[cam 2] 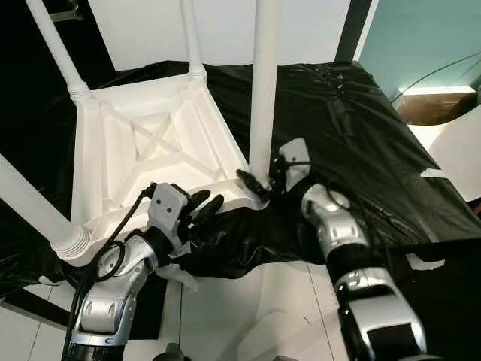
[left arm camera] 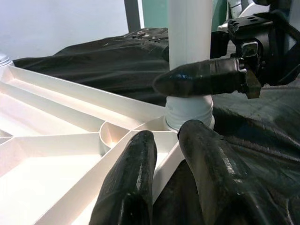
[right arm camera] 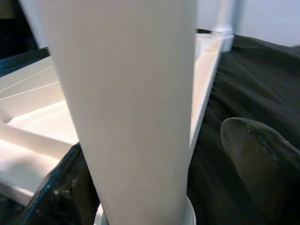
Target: Building children table
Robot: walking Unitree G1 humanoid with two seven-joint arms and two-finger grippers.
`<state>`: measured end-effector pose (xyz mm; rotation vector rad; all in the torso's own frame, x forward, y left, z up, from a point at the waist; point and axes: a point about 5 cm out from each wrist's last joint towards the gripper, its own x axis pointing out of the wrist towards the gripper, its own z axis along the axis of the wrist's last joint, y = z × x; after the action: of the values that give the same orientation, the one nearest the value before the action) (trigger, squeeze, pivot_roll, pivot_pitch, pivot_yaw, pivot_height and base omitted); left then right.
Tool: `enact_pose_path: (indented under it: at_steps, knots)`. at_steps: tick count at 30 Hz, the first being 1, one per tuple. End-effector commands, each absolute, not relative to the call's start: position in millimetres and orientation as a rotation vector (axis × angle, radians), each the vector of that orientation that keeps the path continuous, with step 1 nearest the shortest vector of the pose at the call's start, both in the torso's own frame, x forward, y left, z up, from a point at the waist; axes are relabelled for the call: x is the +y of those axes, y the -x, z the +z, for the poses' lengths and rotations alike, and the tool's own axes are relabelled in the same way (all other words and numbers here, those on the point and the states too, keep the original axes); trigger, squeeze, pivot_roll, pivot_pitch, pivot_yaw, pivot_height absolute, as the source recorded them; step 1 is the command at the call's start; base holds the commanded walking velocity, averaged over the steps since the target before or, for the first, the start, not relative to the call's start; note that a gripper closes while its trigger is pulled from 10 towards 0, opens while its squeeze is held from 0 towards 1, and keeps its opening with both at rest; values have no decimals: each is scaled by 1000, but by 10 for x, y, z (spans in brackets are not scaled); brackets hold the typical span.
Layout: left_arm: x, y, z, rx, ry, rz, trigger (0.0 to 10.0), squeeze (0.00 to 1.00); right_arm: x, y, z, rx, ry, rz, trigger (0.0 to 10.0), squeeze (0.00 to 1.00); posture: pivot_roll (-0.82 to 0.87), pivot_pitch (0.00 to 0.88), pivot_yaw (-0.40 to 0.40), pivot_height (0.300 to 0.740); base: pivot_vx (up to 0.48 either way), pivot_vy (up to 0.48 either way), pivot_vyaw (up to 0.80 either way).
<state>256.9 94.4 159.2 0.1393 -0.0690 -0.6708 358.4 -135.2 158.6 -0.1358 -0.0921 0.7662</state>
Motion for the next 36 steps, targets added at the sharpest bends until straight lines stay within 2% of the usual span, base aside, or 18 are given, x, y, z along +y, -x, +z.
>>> enact_pose_path:
  at_steps: [1,5,6,8,9,18,19,20,21,22,25,26,27,28,30,31,36]
  knots:
    - [1008,-2625,1611,-83,-133,-523,10000,0,-1302,-3590,1559,-65,176,834,10000,0,73,1,-7,740,0,0,0]
    - [1013,-2614,1598,-82,-149,-529,10000,0,-1265,-3648,1589,-43,213,882,9647,0,82,0,-11,740,0,0,0]
    - [1010,-2604,1589,-80,-153,-534,10000,0,-1253,-3663,1592,-38,223,889,3765,0,87,0,-14,740,0,0,0]
    - [1008,-2599,1582,-78,-155,-538,10000,0,-1248,-3671,1592,-36,229,892,3765,0,88,0,-15,740,0,0,0]
    - [1000,-2576,1561,-69,-163,-549,10000,0,-1230,-3682,1588,-28,235,908,0,0,95,0,-17,740,0,0,0]
    - [997,-2549,1493,-37,-139,-548,10000,0,-1193,-3683,1505,4,213,880,0,0,102,0,-37,740,0,0,0]
    - [994,-2551,1474,-19,-111,-553,10000,51,-1190,-3689,1505,1,196,860,0,0,101,0,-38,740,0,0,0]
    - [992,-2550,1461,-7,-92,-557,10000,51,-1189,-3692,1505,-2,182,848,0,0,101,0,-40,740,0,0,0]
    - [990,-2549,1454,-1,-81,-559,10000,757,-1189,-3696,1506,-5,172,843,0,0,101,0,-40,740,0,0,0]
    - [988,-2542,1463,-5,-73,-566,10000,1000,-1195,-3702,1499,-7,174,813,0,0,95,0,-40,740,0,0,0]
    - [984,-2548,1485,-16,-94,-558,10000,1000,-1216,-3717,1477,-3,168,732,0,0,93,0,-40,740,0,0,0]
    - [984,-2553,1493,-22,-105,-553,10000,0,-1218,-3716,1468,-6,155,700,0,0,88,0,-38,740,0,0,0]
    - [981,-2558,1501,-29,-123,-548,10000,0,-1221,-3715,1463,-12,149,671,0,0,88,0,-38,740,0,0,0]
    - [974,-2560,1503,-31,-129,-551,10000,0,-1216,-3714,1447,-11,129,628,3608,0,82,0,-36,740,0,0,0]
    - [969,-2558,1504,-32,-130,-556,10000,0,-1211,-3712,1436,-9,118,601,3608,0,81,0,-36,740,0,0,0]
    - [962,-2559,1508,-35,-132,-558,10000,0,-1194,-3705,1425,-10,108,571,10000,0,77,0,-37,740,0,0,0]
    - [955,-2566,1511,-38,-142,-561,10000,0,-1112,-3674,1363,7,42,420,10000,0,68,0,-35,740,0,0,0]
